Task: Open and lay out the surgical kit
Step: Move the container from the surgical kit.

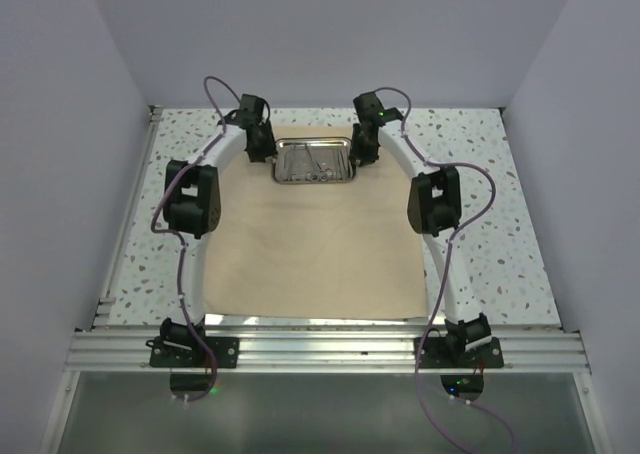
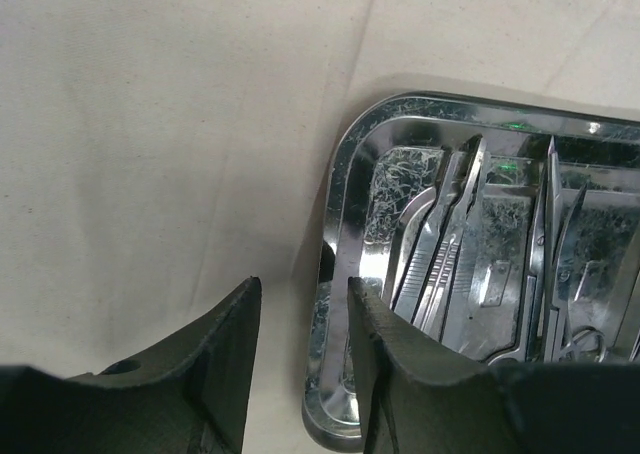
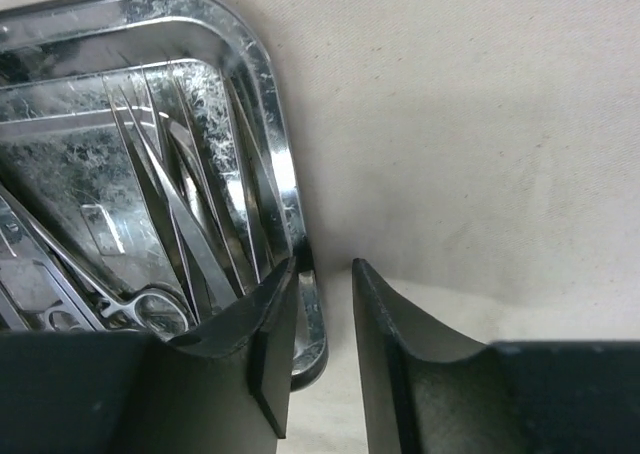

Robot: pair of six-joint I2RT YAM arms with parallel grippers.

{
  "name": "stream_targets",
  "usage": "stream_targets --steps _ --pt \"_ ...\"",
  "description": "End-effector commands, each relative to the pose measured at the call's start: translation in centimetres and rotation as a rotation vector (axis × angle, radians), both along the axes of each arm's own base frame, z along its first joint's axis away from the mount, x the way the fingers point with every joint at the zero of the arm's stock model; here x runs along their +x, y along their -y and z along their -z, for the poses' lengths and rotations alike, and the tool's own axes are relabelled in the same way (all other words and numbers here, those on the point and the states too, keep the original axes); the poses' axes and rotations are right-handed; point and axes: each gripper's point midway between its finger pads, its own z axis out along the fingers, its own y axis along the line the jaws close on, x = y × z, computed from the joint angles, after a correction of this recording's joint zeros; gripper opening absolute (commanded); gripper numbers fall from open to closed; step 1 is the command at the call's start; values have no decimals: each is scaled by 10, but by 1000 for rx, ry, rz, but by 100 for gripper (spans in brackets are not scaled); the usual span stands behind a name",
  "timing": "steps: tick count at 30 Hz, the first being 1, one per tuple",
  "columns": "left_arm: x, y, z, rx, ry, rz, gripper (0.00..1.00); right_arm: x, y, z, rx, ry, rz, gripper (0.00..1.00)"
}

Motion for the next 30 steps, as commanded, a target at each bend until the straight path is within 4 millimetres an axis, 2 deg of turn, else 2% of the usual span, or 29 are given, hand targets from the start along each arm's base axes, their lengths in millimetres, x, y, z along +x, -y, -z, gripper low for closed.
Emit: stream_targets --steps 1,4,6,9,10,13,15,18,19,23,26,27,29,30 --pt "4 7 -1 26 15 49 43 -7 -9 1 -69 1 -50 31" --pt "0 5 5 41 -3 53 40 -12 -13 7 -92 -10 -67 26" --pt "-5 5 11 47 -19 58 37 -15 -14 10 -103 -21 -71 16" --pt "-10 4 19 55 -41 65 24 -21 -16 13 -121 -35 -78 3" --pt "-12 4 21 57 -47 67 14 -22 -15 16 -126 -43 -82 2" --pt "-15 3 25 61 -60 70 0 -27 -14 18 -148 -68 -86 0" --pt "-15 4 23 60 -60 71 0 -29 -14 17 -153 -71 -89 0" --pt "-14 5 10 50 -42 76 0 -31 -10 6 -161 -65 -80 0" --pt "-13 5 -1 48 -24 74 0 -31 -7 2 -170 -59 -73 0" --pt "-17 3 -20 52 -1 72 0 -39 -1 -23 -179 -42 -57 0" --pt "-24 3 -31 42 2 73 0 -47 4 -28 -186 -55 -39 0" --pt "-26 3 -39 38 12 74 0 -50 5 -37 -182 -46 -28 0" --pt "-34 2 -38 35 -3 71 0 -58 9 -38 -191 -64 -20 0" --pt "-36 1 -39 33 -5 71 0 -60 9 -46 -188 -52 -14 0"
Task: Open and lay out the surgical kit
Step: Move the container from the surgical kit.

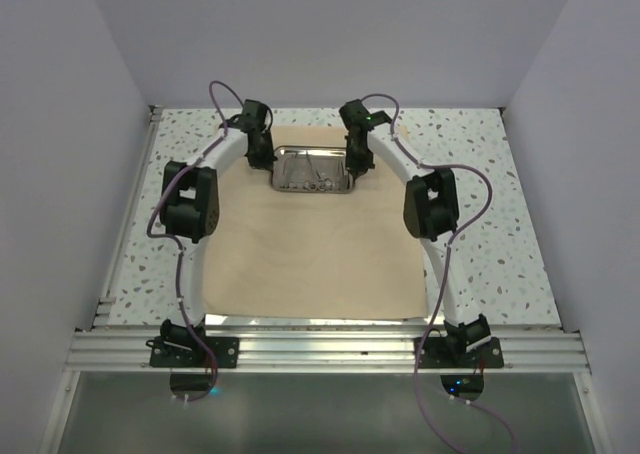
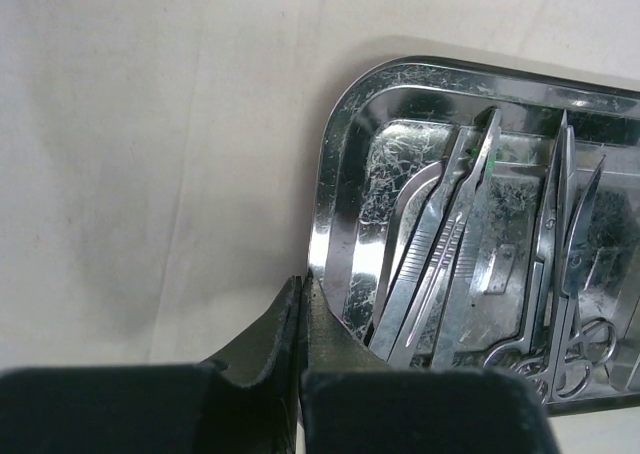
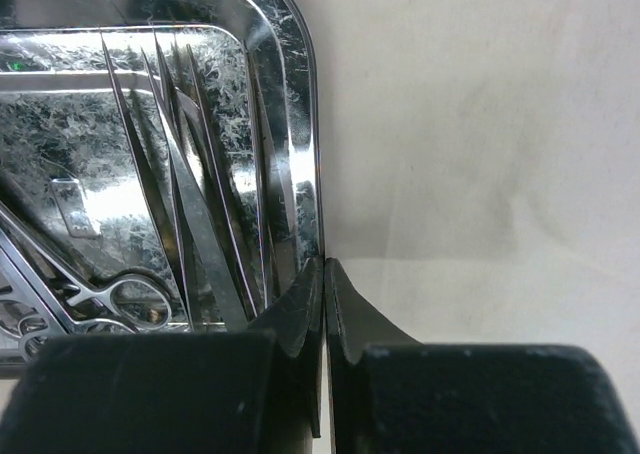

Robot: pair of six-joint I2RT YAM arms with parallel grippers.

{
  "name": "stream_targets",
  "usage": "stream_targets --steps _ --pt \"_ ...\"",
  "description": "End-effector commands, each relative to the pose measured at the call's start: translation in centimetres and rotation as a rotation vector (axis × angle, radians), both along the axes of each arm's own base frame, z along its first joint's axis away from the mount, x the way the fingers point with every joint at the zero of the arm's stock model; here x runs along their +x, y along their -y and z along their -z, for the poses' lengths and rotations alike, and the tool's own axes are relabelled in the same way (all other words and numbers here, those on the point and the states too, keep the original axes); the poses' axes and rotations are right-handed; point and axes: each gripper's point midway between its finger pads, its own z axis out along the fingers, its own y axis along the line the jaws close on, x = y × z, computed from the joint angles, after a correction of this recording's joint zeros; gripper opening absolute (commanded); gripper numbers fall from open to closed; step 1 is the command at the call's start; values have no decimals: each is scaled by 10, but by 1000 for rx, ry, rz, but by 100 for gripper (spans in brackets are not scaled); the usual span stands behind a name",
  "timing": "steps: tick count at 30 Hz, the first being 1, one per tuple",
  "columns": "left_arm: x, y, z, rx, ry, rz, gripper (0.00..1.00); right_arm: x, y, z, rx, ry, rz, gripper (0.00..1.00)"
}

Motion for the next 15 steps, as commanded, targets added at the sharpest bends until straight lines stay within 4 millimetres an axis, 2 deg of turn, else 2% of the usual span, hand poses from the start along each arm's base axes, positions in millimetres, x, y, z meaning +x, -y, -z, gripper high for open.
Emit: stream_targets --steps 1,2,3,6,7,9,10,12,13,15 --pt "-10 -4 -47 -8 56 2 0 -20 16 -46 -41 16 43 0" --pt "-12 -5 -48 -9 53 -2 0 -25 17 -44 -47 5 42 0" --pt "-15 -5 -53 -10 59 1 0 -27 16 -52 -38 17 44 0" --pt "-28 -6 -50 11 32 2 0 -38 15 -54 -44 2 33 0" --pt "-35 -6 -52 12 28 5 0 -41 16 -63 -43 15 32 0" --pt "-43 -7 -59 31 39 -4 0 -50 16 -64 -49 6 23 0" --pt "-53 -8 -53 38 20 -5 0 -53 15 -73 -37 24 18 0" --pt "-61 -5 -63 35 38 -12 0 -65 18 -69 -44 2 5 0" --pt "-69 -7 -57 44 21 -15 0 -69 17 -76 -31 12 -4 0" --pt "-81 -7 -66 58 32 -26 0 -86 21 -66 -46 -29 -19 0"
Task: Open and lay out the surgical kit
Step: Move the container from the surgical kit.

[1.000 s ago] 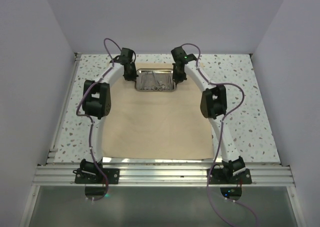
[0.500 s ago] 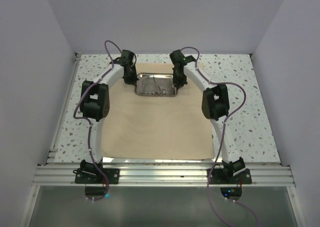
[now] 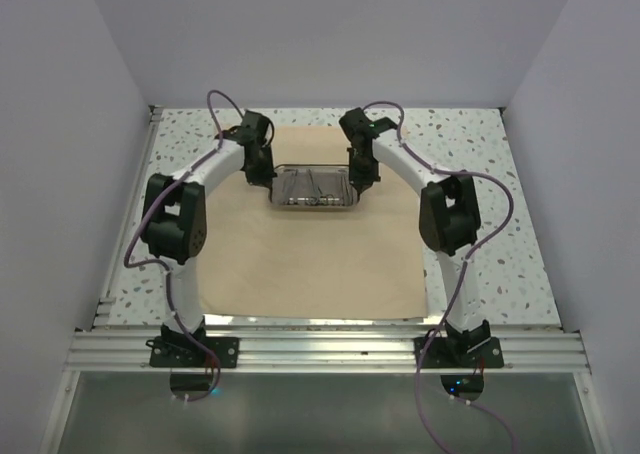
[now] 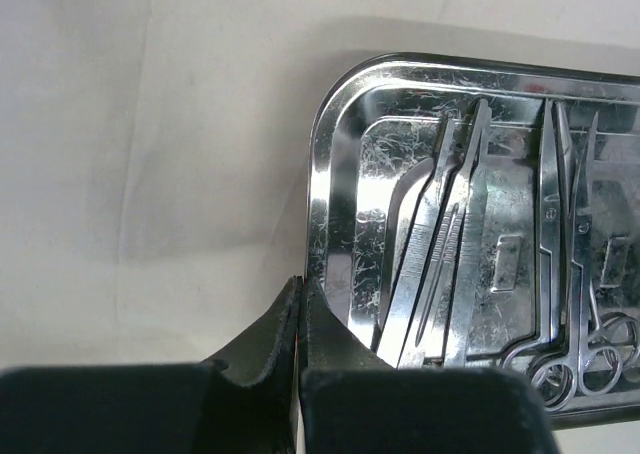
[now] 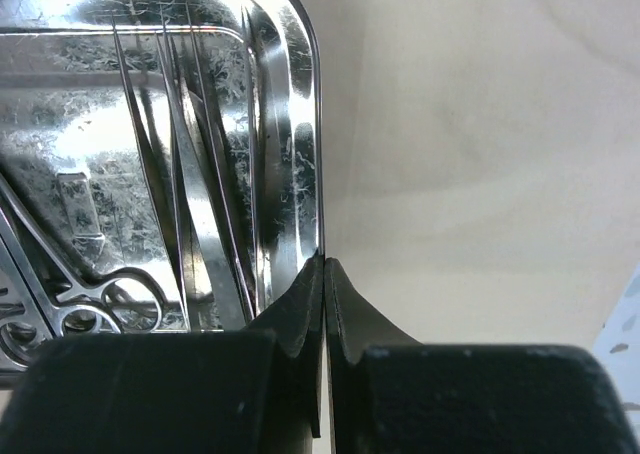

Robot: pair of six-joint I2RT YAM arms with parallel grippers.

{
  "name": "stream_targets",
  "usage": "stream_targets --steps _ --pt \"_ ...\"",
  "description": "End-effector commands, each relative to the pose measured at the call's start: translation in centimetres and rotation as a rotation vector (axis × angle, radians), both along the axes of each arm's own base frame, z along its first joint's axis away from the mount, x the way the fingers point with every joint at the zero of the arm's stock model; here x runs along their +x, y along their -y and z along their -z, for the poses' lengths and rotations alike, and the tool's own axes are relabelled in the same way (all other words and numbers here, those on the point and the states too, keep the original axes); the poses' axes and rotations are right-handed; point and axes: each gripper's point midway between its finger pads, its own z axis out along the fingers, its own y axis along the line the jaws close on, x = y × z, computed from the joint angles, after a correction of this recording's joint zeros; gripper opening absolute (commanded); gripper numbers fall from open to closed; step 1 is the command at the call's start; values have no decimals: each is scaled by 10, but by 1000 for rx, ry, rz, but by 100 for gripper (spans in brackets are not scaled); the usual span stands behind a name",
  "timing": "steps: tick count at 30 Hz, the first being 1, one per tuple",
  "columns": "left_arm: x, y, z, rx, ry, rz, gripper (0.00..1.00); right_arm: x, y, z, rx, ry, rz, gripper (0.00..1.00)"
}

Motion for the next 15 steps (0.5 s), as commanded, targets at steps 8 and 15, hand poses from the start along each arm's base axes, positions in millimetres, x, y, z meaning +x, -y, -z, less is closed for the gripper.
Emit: stream_targets --steps 8,15 --pt "-84 -17 -11 68 33 -82 0 -103 17 -1 3 -44 -60 0" --pt "-156 -19 -1 75 6 -94 0 -169 19 20 -5 -94 -97 0"
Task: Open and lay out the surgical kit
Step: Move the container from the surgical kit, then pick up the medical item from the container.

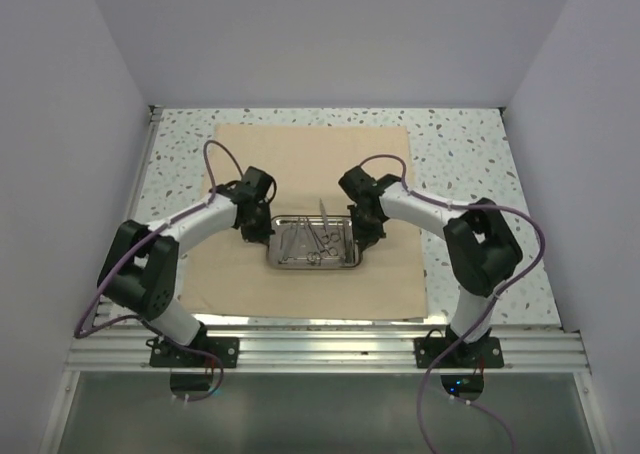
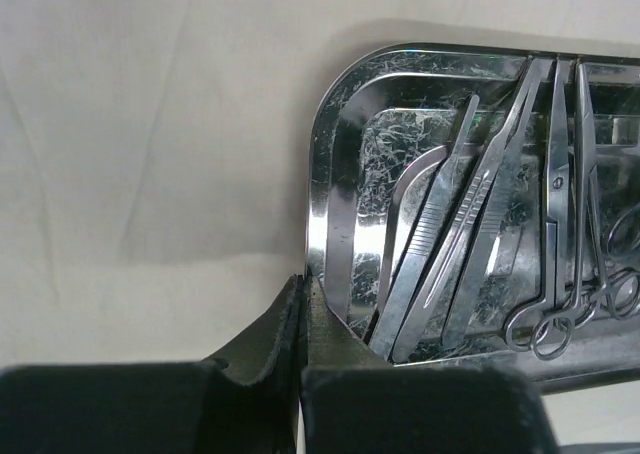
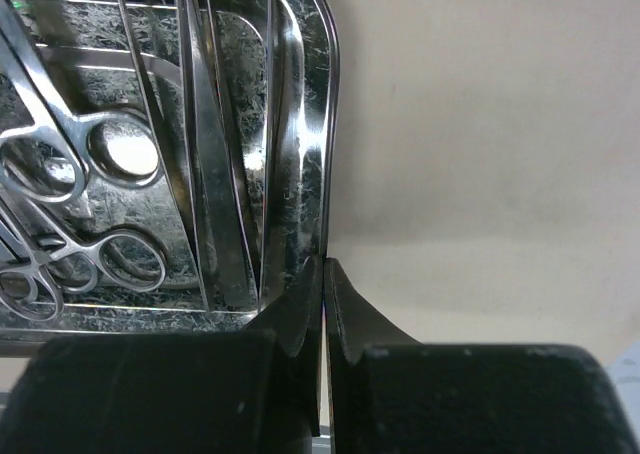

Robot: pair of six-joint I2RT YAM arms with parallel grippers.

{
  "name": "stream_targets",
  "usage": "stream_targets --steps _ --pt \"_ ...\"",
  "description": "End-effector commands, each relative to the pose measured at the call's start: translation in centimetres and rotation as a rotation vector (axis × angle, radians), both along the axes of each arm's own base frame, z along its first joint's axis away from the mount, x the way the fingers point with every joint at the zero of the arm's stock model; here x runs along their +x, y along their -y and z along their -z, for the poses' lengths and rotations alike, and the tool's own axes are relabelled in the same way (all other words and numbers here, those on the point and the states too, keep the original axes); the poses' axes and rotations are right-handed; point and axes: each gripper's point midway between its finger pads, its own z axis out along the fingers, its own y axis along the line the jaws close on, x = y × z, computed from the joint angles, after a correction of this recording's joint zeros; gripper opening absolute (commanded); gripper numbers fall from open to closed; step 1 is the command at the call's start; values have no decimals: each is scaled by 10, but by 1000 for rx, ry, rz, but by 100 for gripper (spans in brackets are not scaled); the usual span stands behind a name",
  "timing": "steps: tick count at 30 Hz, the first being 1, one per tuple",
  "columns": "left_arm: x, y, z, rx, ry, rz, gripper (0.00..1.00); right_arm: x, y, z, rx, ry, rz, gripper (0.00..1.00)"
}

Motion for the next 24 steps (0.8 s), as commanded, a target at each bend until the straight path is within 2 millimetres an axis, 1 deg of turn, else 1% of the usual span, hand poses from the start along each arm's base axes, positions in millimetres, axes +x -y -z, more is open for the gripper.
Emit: stream_targets --steps 1,2,3,4,5,6,8,9,10,11,12,13,14,15,16,17,18,19,20,21,22,23,24 --pt "-10 -21 -12 63 92 -90 0 -20 19 -15 -40 40 17 0" --pt "-17 -20 -11 59 86 -91 0 -30 23 -11 -48 20 11 0" --pt "-22 -19 -16 47 98 -94 0 -34 25 -11 -49 19 11 0" --pt "-31 -21 -11 49 82 -93 0 -38 28 -14 -50 24 12 0" --pt "-37 -19 -10 38 72 -93 0 -43 32 -12 -62 14 10 0" --pt "-43 -20 -10 31 69 -92 10 -45 35 -13 -70 13 11 29" --pt "-48 -19 -13 30 64 -91 23 -49 42 -18 -90 15 11 49" --pt "-45 -17 -22 19 86 -89 39 -49 44 -22 -93 22 15 65" --pt "-42 -17 -27 19 97 -92 47 -52 47 -26 -100 19 13 71" --pt "-42 -20 -32 34 102 -93 54 -50 47 -35 -94 45 11 73" --pt "-33 -16 -45 26 133 -90 64 -48 48 -41 -92 56 10 75" --pt "-28 -15 -52 28 146 -87 68 -48 50 -46 -98 62 10 75" --pt "-26 -17 -57 46 152 -80 71 -43 46 -56 -83 87 9 76" --pt "-14 -13 -70 39 179 -79 73 -41 43 -62 -69 100 2 75" --pt "-11 -12 -74 47 179 -75 73 -37 38 -68 -50 112 -3 75" --pt "-5 -11 -80 51 191 -70 73 -28 30 -77 -19 138 -16 75" --pt "0 -8 -80 57 188 -65 73 -26 20 -78 16 126 -31 72" --pt "11 -2 -94 40 219 -64 73 -20 12 -81 39 134 -42 71" --pt "17 -1 -98 40 230 -62 73 -10 0 -93 80 160 -57 70" --pt "26 4 -105 35 244 -63 72 -7 -11 -88 106 130 -73 67" --pt "29 5 -107 35 246 -63 72 0 -22 -90 140 138 -85 66" --pt "32 7 -109 31 251 -63 72 10 -33 -97 168 155 -96 65" --pt "37 10 -112 27 257 -60 72 15 -41 -97 174 158 -119 64"
